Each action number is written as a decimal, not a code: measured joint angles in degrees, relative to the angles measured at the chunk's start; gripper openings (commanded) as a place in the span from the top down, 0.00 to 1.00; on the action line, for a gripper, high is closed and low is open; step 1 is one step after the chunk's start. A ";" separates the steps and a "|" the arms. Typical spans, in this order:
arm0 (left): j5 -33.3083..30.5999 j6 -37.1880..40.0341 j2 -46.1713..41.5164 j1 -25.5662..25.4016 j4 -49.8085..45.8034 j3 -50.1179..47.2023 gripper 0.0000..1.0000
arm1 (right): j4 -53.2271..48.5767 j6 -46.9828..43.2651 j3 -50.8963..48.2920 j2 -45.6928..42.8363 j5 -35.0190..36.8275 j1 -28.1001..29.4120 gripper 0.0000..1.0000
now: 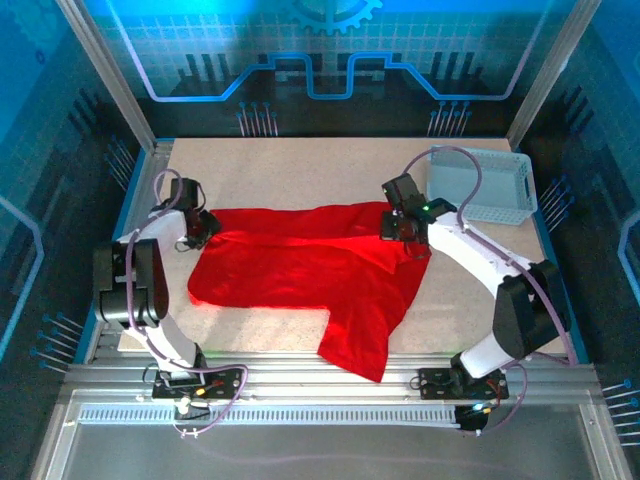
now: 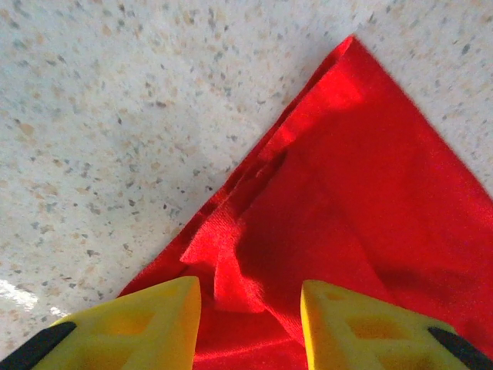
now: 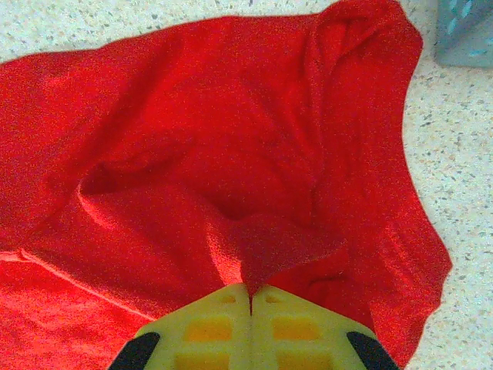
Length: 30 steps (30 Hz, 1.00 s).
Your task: Fold the inside-out t-shirt
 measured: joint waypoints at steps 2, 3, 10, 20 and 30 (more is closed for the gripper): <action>0.35 0.00 0.68 0.02 -0.02 0.00 0.60 | -0.39 -0.22 0.00 -1.38 0.37 0.00 1.00; 0.57 0.02 0.87 0.02 -0.02 0.00 0.60 | -0.59 -0.26 0.00 -2.05 0.39 0.00 1.00; 2.14 0.28 1.42 0.02 0.35 0.00 0.72 | -2.71 -0.11 0.00 -5.22 0.70 3.34 1.00; 4.15 0.96 2.97 0.74 0.76 1.31 0.96 | -4.57 5.86 -5.40 -8.17 1.86 13.42 0.96; 4.37 1.03 2.97 2.49 0.59 5.66 0.97 | -8.66 13.64 -11.02 -11.13 2.60 22.62 0.57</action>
